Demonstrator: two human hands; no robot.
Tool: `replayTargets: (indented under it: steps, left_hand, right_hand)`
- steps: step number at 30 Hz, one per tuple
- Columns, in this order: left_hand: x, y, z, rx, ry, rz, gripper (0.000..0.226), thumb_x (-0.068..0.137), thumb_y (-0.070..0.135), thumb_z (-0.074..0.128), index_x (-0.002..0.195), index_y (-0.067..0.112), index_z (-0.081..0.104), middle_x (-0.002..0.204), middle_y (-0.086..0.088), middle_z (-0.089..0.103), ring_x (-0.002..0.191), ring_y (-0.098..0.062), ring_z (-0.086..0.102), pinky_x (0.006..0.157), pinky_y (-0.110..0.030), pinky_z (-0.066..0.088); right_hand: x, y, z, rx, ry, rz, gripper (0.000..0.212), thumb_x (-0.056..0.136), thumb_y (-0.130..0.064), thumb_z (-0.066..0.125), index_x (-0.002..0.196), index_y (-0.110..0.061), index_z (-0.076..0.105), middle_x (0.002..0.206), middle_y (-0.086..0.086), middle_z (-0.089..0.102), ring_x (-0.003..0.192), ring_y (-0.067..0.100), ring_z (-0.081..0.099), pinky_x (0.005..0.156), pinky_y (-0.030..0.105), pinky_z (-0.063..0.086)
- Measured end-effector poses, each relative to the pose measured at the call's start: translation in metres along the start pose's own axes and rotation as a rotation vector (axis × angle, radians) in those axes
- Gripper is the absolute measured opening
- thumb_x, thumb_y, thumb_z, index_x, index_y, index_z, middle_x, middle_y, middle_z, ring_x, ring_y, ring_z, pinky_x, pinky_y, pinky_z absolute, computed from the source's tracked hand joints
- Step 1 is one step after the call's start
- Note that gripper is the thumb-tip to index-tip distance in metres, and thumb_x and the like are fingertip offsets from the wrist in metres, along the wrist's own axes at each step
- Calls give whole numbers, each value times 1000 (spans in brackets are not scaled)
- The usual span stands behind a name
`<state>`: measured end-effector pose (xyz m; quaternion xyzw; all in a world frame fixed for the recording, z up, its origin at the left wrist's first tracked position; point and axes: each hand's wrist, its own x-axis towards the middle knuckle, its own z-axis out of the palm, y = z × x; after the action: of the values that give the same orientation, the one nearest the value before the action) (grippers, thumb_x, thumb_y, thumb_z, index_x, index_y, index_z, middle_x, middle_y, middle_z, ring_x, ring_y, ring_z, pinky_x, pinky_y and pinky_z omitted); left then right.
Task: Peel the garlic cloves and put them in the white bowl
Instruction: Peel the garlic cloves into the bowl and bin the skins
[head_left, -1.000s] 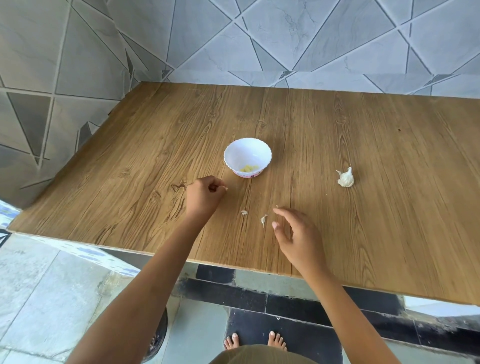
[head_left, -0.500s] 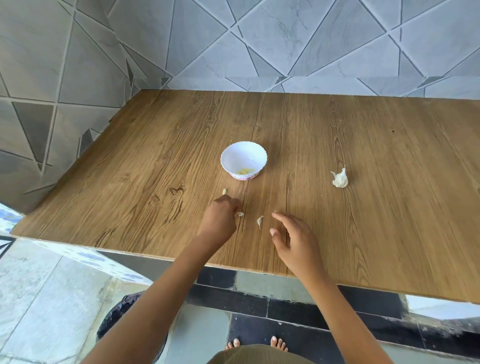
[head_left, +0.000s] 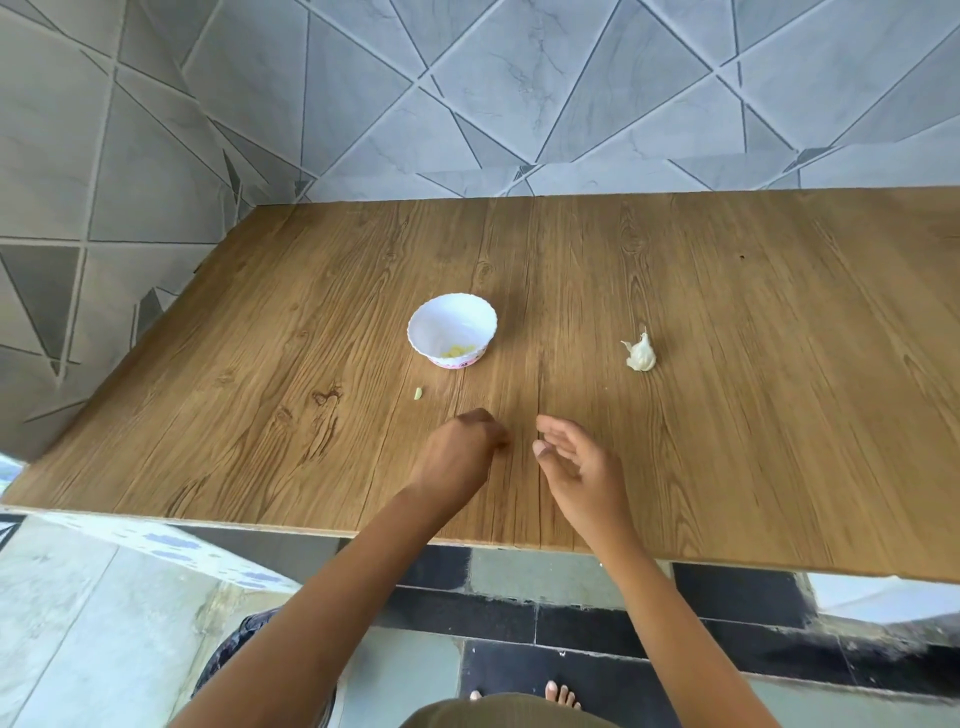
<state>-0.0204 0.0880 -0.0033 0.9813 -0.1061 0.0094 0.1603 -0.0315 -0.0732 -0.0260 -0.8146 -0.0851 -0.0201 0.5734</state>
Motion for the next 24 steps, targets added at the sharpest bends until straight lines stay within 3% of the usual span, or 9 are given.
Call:
replayTargets:
  steps: [2, 6, 10, 13, 15, 17, 18, 21, 24]
  left_hand:
    - [1, 0, -1, 4, 16, 25, 25, 88, -1, 53, 103, 9, 71, 102, -7, 67, 83, -27, 66, 66, -33, 52]
    - [12, 0, -5, -44, -23, -28, 20, 85, -1, 56, 92, 8, 73, 90, -8, 70, 77, -22, 66, 69, -31, 53]
    - [23, -1, -25, -391, 6, -193, 14, 77, -3, 67, 78, 9, 74, 76, -6, 72, 63, -6, 61, 64, -11, 48]
    - [19, 11, -45, -602, -44, -143, 16, 81, -2, 66, 85, 11, 73, 79, -4, 72, 69, -10, 65, 69, -17, 53]
    - [17, 28, -51, -450, -109, 3, 23, 83, -3, 60, 94, 12, 75, 84, -2, 73, 67, -7, 63, 66, -12, 48]
    - [16, 42, -48, -280, -104, 104, 31, 84, -4, 55, 98, 13, 75, 87, -3, 74, 68, -8, 63, 65, -12, 45]
    - [15, 46, -45, -223, -81, 118, 32, 83, -4, 54, 98, 14, 75, 88, -4, 74, 72, -13, 65, 69, -19, 48]
    - [13, 47, -36, -199, 19, 81, 26, 79, -1, 55, 88, 14, 74, 81, -3, 73, 74, -22, 66, 69, -36, 53]
    - [10, 46, -37, -188, 100, 56, 10, 76, 7, 65, 79, 16, 66, 75, 4, 66, 69, -16, 61, 64, -38, 53]
  right_hand:
    - [1, -6, 0, 172, -24, 98, 26, 92, -12, 58, 118, -12, 62, 115, -4, 65, 101, -7, 59, 88, 6, 42]
    - [6, -16, 0, 434, -18, 274, 18, 95, -17, 54, 109, -23, 64, 113, -5, 66, 110, 6, 60, 95, 22, 46]
    - [15, -26, 5, 784, 1, 542, 30, 101, -19, 40, 122, -6, 57, 116, 6, 63, 110, 15, 60, 96, 27, 47]
    - [26, -37, 7, 1158, 38, 756, 33, 102, -21, 37, 110, 1, 60, 105, 14, 65, 101, 21, 61, 92, 33, 49]
    - [30, -44, 8, 1322, 69, 856, 32, 101, -18, 38, 92, 2, 61, 86, 13, 64, 84, 20, 61, 84, 32, 53]
    - [32, -48, 10, 1364, 128, 924, 30, 96, -10, 41, 69, -7, 52, 62, 4, 55, 63, 13, 54, 58, 23, 54]
    - [33, -50, 11, 1353, 163, 944, 31, 94, -7, 41, 63, -11, 45, 53, 0, 49, 54, 9, 50, 48, 18, 48]
    - [33, -52, 10, 1345, 185, 944, 35, 92, -1, 41, 59, -9, 47, 45, -1, 49, 40, 8, 53, 41, 15, 45]
    - [29, -54, 9, 1457, 144, 932, 30, 93, -2, 41, 66, -4, 54, 48, 6, 57, 41, 13, 59, 41, 18, 48]
